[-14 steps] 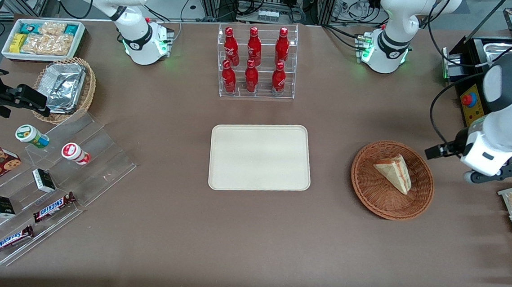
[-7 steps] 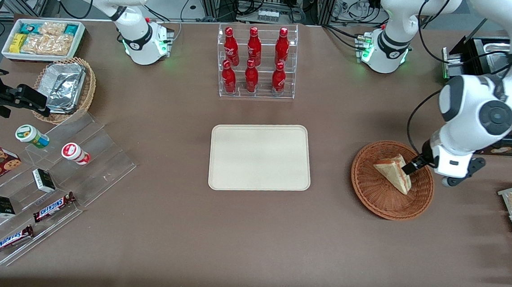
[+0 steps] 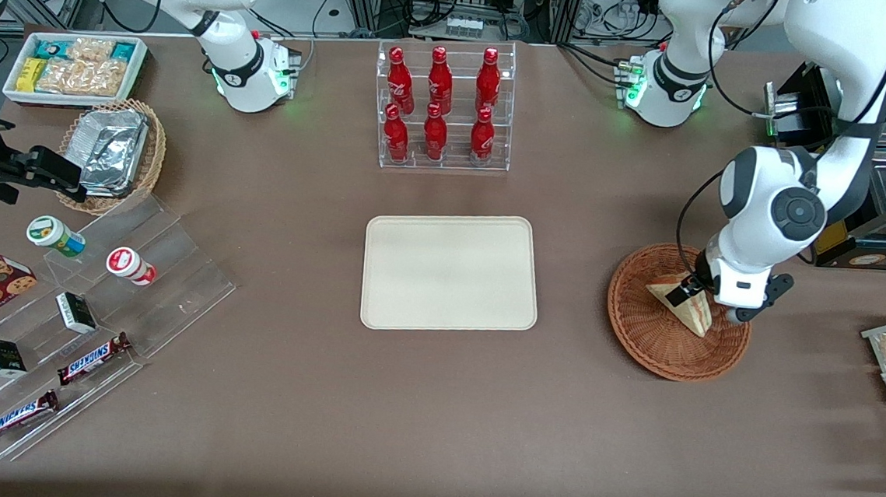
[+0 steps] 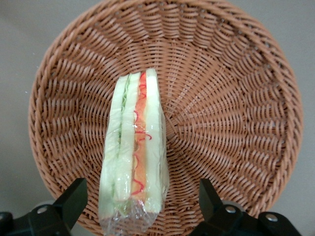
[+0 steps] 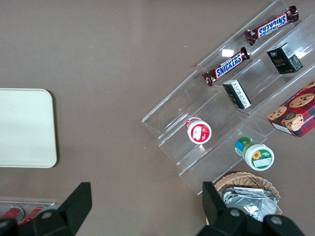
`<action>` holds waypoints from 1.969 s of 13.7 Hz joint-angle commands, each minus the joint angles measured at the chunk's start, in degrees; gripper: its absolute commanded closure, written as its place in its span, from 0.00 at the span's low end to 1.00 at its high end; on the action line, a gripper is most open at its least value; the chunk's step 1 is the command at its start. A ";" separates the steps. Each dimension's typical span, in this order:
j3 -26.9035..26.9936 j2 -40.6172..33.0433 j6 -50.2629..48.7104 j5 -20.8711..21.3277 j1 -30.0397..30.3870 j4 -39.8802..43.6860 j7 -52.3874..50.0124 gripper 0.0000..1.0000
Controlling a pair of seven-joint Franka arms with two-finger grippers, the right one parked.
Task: Place sandwich from basket to tray
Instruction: 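Close the left gripper on the sandwich's wrapped edge and lift it, then carry the sandwich with the left gripper over the cream tray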
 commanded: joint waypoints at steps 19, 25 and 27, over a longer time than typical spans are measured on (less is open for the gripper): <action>-1.77 -2.53 -33.56 0.30 -6.52 22.10 -0.58 1.00; -2.04 5.00 -33.14 -0.31 -20.84 32.11 -0.67 1.00; -2.04 10.98 -33.14 -0.84 -25.51 38.09 -1.28 1.00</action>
